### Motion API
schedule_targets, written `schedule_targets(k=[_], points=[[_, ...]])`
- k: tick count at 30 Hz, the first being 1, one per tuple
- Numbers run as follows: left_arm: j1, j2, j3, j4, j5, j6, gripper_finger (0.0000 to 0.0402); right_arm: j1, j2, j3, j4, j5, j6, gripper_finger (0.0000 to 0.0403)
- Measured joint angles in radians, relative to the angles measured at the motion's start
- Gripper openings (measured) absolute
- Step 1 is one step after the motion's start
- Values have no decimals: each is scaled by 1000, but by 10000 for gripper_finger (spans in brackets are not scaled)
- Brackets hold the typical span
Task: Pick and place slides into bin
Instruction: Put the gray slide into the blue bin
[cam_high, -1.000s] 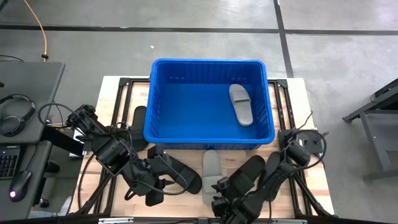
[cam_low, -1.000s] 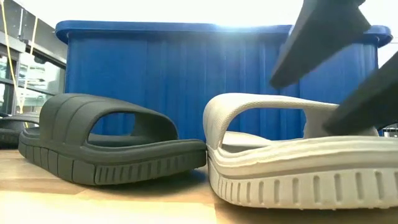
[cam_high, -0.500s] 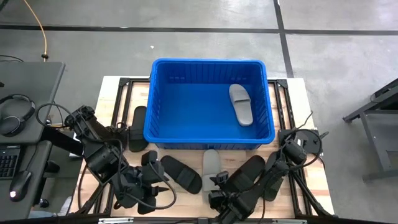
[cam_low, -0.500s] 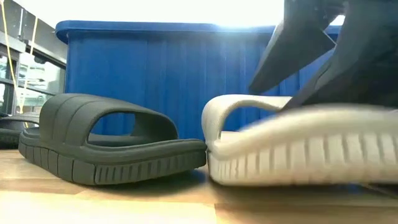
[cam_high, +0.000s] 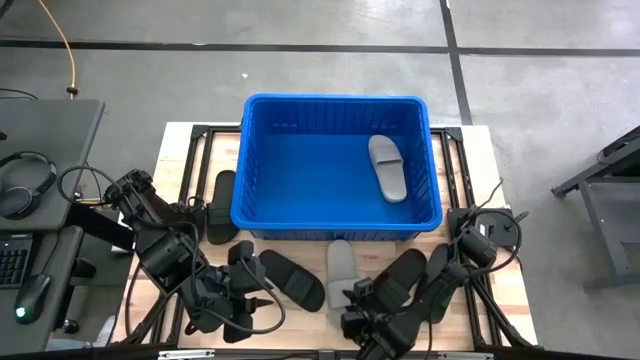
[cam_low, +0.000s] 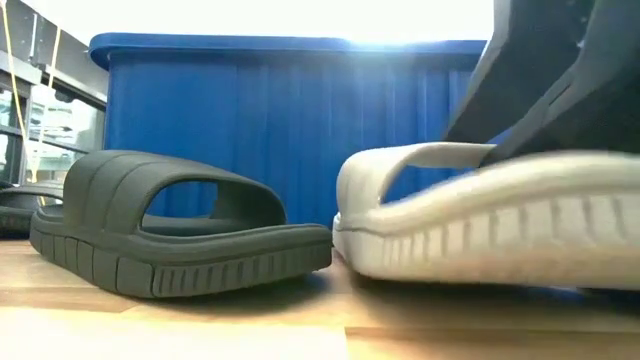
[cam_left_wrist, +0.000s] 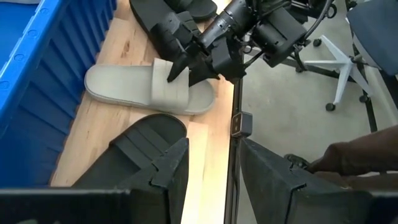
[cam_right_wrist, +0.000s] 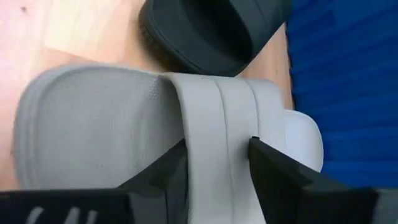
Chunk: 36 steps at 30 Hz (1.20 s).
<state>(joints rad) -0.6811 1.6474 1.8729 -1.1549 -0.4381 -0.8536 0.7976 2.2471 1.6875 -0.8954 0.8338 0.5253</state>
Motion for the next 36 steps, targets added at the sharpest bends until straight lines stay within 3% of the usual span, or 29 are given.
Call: schedule_targets(k=[4, 13, 17, 22, 32, 36], points=[[0, 0, 0, 0, 0, 0, 133, 8, 0, 0, 36, -44, -11, 143], [0, 0, 0, 0, 0, -10, 133, 2, 0, 0, 35, -51, -15, 201], [0, 0, 0, 1, 0, -16, 133, -8, 0, 0, 5, -32, 23, 205], [0, 0, 0, 0, 1, -16, 133, -6, 0, 0, -1, -23, 28, 162], [0, 0, 0, 1, 3, -9, 133, 27, 0, 98, -55, -20, 17, 15], [0, 0, 0, 0, 3, -8, 133, 31, 0, 159, -104, -19, 40, 13]])
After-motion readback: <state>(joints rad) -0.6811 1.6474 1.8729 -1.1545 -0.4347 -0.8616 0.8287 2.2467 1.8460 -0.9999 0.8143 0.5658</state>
